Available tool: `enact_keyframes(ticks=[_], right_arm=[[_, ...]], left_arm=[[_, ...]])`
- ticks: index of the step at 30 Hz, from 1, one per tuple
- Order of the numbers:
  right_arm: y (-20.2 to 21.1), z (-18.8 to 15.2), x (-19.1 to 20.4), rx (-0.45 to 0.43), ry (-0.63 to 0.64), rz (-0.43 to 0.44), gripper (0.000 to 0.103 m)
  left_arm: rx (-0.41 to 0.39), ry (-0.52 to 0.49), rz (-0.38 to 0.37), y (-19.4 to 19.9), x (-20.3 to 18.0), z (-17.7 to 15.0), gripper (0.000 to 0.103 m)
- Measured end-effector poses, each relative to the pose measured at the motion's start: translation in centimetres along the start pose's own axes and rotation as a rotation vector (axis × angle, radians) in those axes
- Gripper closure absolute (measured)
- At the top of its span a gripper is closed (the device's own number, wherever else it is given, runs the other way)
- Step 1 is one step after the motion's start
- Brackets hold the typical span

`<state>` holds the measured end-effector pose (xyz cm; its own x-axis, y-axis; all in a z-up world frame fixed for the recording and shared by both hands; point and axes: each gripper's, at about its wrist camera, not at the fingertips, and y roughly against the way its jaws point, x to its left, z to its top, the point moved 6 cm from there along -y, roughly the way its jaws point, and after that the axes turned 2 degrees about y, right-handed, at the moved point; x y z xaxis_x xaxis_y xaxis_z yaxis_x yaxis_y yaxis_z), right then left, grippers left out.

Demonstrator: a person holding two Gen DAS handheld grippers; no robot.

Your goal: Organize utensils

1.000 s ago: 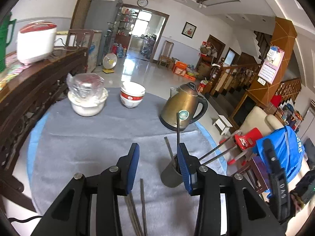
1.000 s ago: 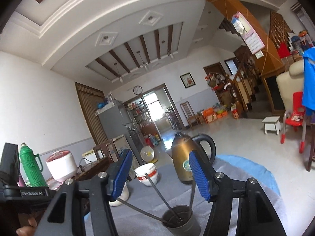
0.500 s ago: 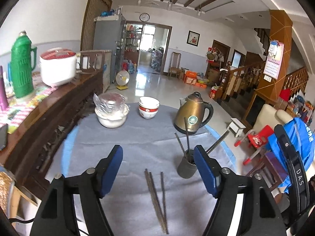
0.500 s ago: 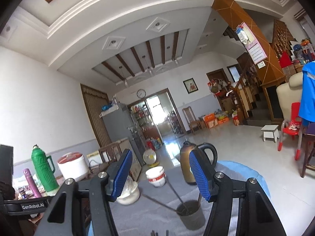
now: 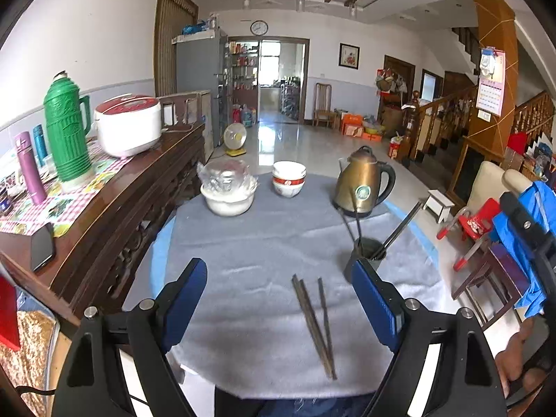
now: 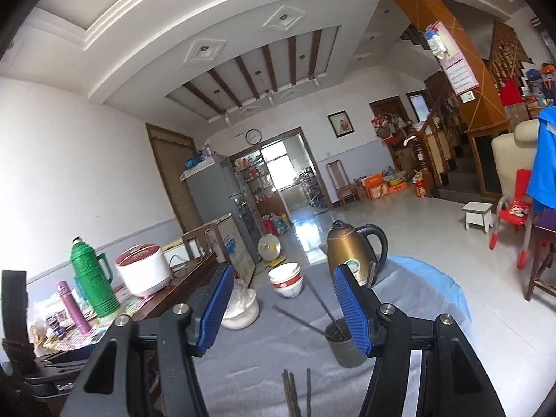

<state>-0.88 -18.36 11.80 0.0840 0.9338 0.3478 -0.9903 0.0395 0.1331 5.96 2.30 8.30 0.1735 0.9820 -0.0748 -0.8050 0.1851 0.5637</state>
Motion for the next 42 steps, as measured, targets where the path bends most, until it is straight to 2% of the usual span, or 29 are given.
enact_keyframes(ticks=[9,13,17,22,30,42], right_arm=[[3.1,-0.7,2.4,0.043,0.07,0.051,0.039],[4.2,-1.7,2.7,0.083,0.096,0.068,0.039],[6.2,-2.5,2.5,0.084,0.153,0.046,0.039],[7.8,-3.1,1.6,0.084,0.175,0.019,0.038],[5.6,-5.7,0.2,0.172,0.139,-0.006,0.038],[2.5,-10.0,0.7,0.302,0.168,-0.006,0.038]], left_arm=[[0.013,0.018,0.052,2.0,3.2,-2.2,0.017],[-0.007,-0.006,0.114,3.1,4.1,-3.6,0.017],[-0.029,-0.042,0.179,3.8,5.0,-5.0,0.017],[-0.028,-0.049,0.214,3.5,6.0,-6.3,0.017],[-0.049,-0.074,0.252,3.3,7.3,-8.0,0.015],[0.012,-0.011,0.281,1.1,9.9,-10.7,0.014]])
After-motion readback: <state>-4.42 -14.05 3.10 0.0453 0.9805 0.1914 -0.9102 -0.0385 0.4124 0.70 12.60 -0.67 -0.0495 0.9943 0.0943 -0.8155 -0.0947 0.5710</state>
